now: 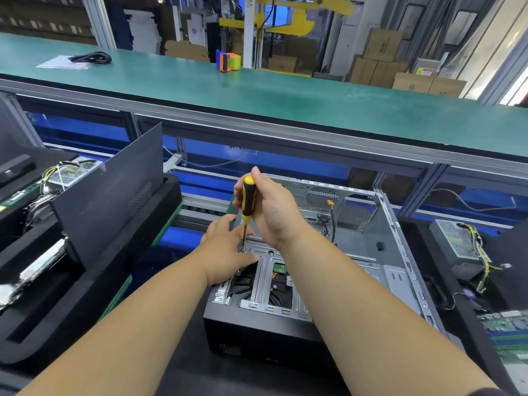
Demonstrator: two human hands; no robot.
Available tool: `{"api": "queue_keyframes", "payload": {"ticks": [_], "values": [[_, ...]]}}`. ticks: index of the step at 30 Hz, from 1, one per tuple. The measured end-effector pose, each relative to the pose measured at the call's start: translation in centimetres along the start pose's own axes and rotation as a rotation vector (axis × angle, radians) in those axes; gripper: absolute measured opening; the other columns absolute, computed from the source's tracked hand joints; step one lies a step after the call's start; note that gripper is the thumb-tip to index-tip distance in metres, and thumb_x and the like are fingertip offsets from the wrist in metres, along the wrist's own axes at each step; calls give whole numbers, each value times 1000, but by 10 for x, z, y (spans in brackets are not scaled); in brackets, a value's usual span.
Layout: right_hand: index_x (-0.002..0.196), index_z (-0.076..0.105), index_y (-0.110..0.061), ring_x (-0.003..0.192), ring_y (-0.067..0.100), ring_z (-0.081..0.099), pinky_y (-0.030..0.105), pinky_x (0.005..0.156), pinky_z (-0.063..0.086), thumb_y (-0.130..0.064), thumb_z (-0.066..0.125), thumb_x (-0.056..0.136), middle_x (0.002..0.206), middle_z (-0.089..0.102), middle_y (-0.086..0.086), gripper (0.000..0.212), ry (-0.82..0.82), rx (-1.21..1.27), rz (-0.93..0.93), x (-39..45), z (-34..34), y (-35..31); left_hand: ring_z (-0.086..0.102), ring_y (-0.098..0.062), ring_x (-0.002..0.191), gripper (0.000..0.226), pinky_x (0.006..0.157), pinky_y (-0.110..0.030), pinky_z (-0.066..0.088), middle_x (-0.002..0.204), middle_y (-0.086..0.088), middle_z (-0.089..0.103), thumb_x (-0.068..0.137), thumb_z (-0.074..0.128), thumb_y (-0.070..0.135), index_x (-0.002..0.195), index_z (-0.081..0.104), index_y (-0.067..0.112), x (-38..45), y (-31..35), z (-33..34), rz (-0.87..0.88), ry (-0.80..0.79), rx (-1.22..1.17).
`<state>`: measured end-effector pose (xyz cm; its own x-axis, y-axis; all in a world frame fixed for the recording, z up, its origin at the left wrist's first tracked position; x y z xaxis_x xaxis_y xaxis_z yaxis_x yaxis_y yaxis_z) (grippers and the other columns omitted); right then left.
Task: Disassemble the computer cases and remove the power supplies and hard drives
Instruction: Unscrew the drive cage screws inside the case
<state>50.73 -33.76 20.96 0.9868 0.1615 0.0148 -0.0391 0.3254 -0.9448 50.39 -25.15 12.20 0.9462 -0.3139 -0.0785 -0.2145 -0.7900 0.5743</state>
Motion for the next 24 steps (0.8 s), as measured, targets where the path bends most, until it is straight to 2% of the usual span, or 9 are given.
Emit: {"api": "queue_keyframes", "payload": {"ticks": [5, 9, 13, 15, 17, 19, 21, 24], "values": [[77, 62, -9, 63, 13, 46, 28, 69, 41, -37, 31, 108, 68, 55, 0, 51, -11, -37, 18, 0, 5, 2, 15, -24, 141, 57, 116, -49, 26, 153, 10, 17, 83, 64, 55, 135, 44, 46, 0, 2, -2, 6, 1, 43], [83, 60, -11, 60, 11, 42, 25, 65, 38, -40, 28, 108, 63, 50, -1, 50, 4, 5, 10, 0, 3, 4, 8, -22, 144, 61, 117, -48, 21, 157, 7, 11, 86, 60, 57, 141, 38, 45, 0, 4, -1, 19, -15, 122], [90, 55, -13, 57, 11, 44, 23, 62, 41, -55, 45, 95, 62, 51, -2, 43, 22, 99, 31, 0, 0, 5, -3, -21, 148, 73, 120, -48, 17, 161, 8, -3, 88, 55, 61, 150, 26, 37, -3, 1, 0, 12, -42, 170], [91, 49, -16, 59, 12, 46, 25, 64, 42, -51, 49, 97, 65, 53, -3, 35, 36, 52, 24, 0, -4, 5, 0, -21, 147, 78, 119, -48, 21, 160, 9, 1, 86, 58, 62, 151, 24, 35, -7, 2, -5, 39, 4, 105], [90, 47, -16, 61, 13, 50, 27, 65, 43, -42, 46, 103, 67, 56, -4, 29, 53, 2, 5, 0, -9, 4, 10, -19, 143, 71, 116, -46, 26, 154, 11, 15, 82, 66, 57, 143, 34, 39, -12, 3, -16, 76, 94, -5], [87, 50, -15, 64, 13, 54, 31, 71, 45, -37, 46, 104, 69, 58, -5, 27, 61, -7, -18, 1, -12, 1, 17, -15, 139, 54, 113, -41, 29, 146, 13, 26, 78, 72, 52, 125, 48, 41, -17, 2, -26, 83, 160, -62], [85, 57, -15, 69, 12, 56, 32, 76, 45, -34, 48, 103, 74, 60, -5, 28, 59, -48, -30, 1, -13, -1, 19, -15, 138, 39, 112, -41, 30, 143, 13, 31, 77, 74, 50, 110, 55, 41, -20, 1, -30, 85, 175, -16], [87, 68, -19, 83, 12, 58, 33, 83, 43, -38, 47, 103, 86, 66, -7, 34, 62, -186, -38, 2, -15, -4, 18, -16, 140, 33, 115, -45, 27, 147, 11, 32, 79, 72, 50, 109, 62, 39, -21, 4, -32, 106, 169, 77]]}}
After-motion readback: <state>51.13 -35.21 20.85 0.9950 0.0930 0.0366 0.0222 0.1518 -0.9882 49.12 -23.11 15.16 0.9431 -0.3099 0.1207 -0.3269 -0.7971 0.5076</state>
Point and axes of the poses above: each hand's wrist, its own x-axis towards the middle knuckle, its own z-axis out of the palm, y = z × x, the point moved 8 cm from there along x, towards the middle knuckle
